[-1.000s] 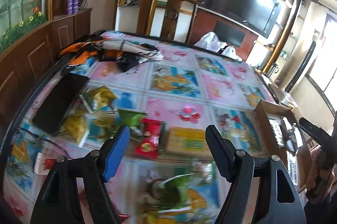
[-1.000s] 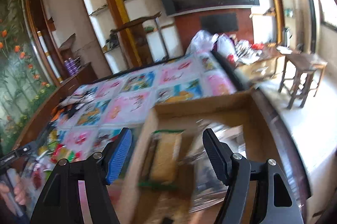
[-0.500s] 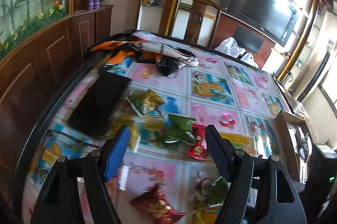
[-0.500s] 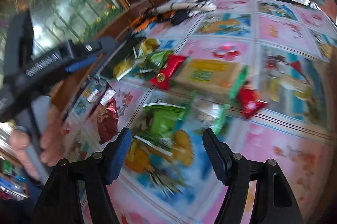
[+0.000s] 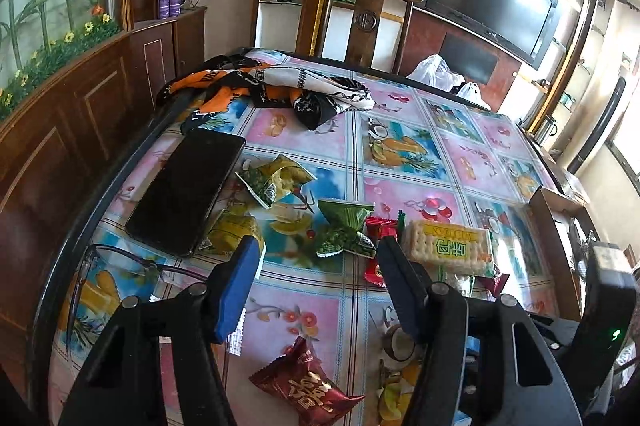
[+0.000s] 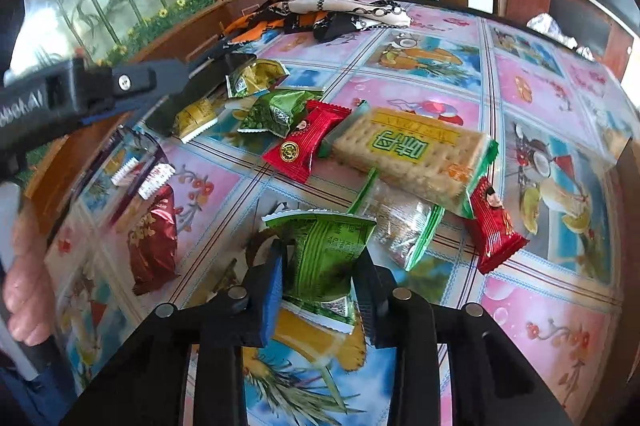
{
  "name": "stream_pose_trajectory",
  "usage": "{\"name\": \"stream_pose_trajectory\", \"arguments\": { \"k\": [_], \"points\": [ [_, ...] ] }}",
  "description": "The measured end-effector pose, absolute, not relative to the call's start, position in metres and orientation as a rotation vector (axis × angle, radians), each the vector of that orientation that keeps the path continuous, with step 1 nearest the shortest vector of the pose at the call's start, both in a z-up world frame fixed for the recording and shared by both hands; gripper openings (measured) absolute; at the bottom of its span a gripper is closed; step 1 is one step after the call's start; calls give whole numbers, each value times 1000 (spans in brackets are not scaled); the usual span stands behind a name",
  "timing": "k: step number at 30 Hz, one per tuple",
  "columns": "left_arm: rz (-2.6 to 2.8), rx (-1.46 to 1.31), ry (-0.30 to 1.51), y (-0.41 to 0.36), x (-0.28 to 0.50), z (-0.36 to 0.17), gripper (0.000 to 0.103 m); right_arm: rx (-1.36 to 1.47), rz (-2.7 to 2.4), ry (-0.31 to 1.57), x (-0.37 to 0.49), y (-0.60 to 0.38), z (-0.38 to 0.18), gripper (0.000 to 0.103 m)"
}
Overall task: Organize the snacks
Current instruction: 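Grasp the red wrapped candy with the left tool while the right tool grasps a green snack packet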
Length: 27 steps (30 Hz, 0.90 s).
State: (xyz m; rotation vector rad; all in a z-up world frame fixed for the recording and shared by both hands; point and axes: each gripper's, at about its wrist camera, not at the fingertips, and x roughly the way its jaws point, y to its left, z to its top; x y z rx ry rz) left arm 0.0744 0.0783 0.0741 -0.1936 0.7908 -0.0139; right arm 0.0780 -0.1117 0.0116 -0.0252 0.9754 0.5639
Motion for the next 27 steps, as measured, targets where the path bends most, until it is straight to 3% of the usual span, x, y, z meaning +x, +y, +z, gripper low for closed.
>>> {"name": "stream_pose_trajectory", "arguments": {
  "k": [14,21,27],
  "points": [
    [41,-309,901,87,10,64,59,101,565,851,74,-149,46,35],
    [67,-285,963,71,10,46,45,144,567,820,72,-162,57,35],
    [94,-272,1002,66,19,30,45,170,566,806,70,-172,63,35]
  ]
}}
